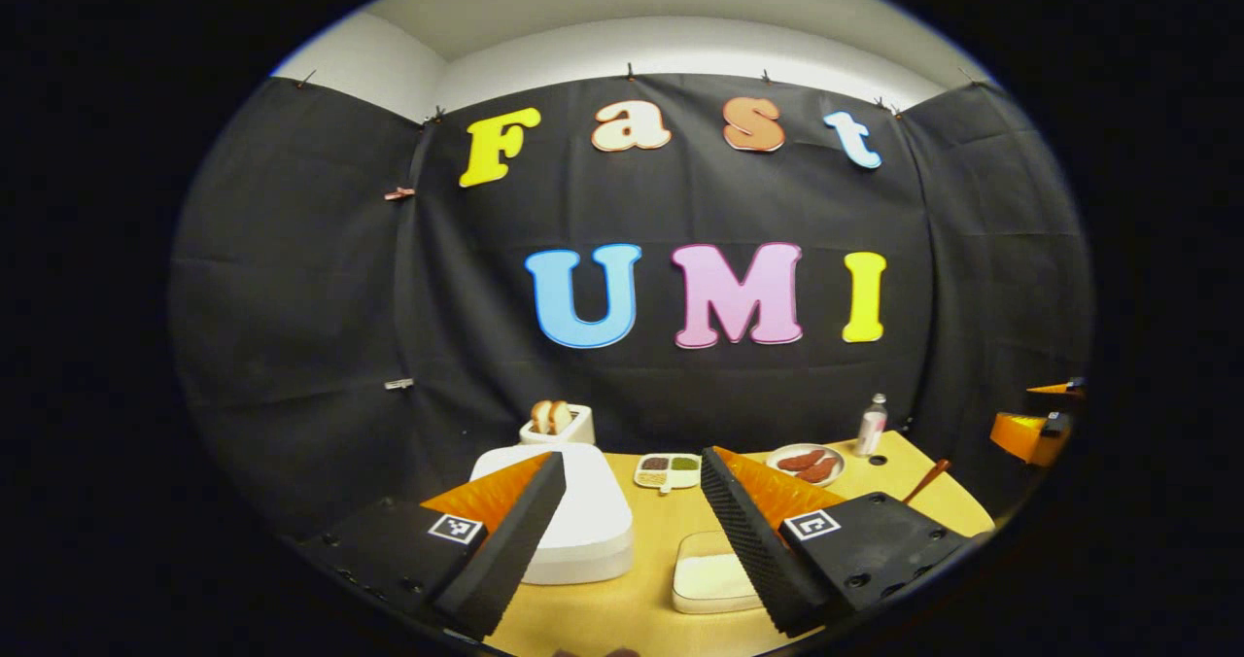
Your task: Close the left gripper, press the button to open the rice cooker; take a wooden spoon from the chopstick holder with the right hand, scoop a spoonful of rice and pour it into the rice cooker, then put the wooden spoon back into the chopstick holder.
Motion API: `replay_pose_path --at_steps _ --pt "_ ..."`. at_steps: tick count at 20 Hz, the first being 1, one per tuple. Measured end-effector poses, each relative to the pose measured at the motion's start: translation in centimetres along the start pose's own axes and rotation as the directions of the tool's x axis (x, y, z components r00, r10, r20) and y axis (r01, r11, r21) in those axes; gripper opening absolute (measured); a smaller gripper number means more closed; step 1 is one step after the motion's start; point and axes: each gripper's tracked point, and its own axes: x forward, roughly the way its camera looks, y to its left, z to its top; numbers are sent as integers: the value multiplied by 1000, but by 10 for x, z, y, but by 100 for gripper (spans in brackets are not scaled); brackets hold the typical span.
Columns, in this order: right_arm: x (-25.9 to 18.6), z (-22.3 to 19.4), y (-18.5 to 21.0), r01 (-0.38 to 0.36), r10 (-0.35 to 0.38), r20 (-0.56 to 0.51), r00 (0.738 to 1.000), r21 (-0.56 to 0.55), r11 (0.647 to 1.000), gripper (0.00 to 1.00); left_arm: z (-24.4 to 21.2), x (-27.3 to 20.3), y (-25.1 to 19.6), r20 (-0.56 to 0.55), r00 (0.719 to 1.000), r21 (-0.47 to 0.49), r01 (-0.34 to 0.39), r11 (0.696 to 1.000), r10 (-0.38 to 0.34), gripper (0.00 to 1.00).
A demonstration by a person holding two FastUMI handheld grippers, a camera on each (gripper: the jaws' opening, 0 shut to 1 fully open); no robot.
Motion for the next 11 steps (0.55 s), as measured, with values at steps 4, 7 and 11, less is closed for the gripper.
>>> replay_pose_path --at_steps 4,7,11 --pt "-37 0 19 33 -33 8 999 14 999 99 -13 -29 7 -7 1000 -37 24 999 -24 97" --pt "-72 -5 19 87 -88 31 996 9 996 99 -34 -46 26 -21 1000 -71 -12 997 11 97" --pt "-105 -46 28 135 -135 -10 991 4 991 99 -66 -67 43 -84 996 -108 -22 994 13 98"
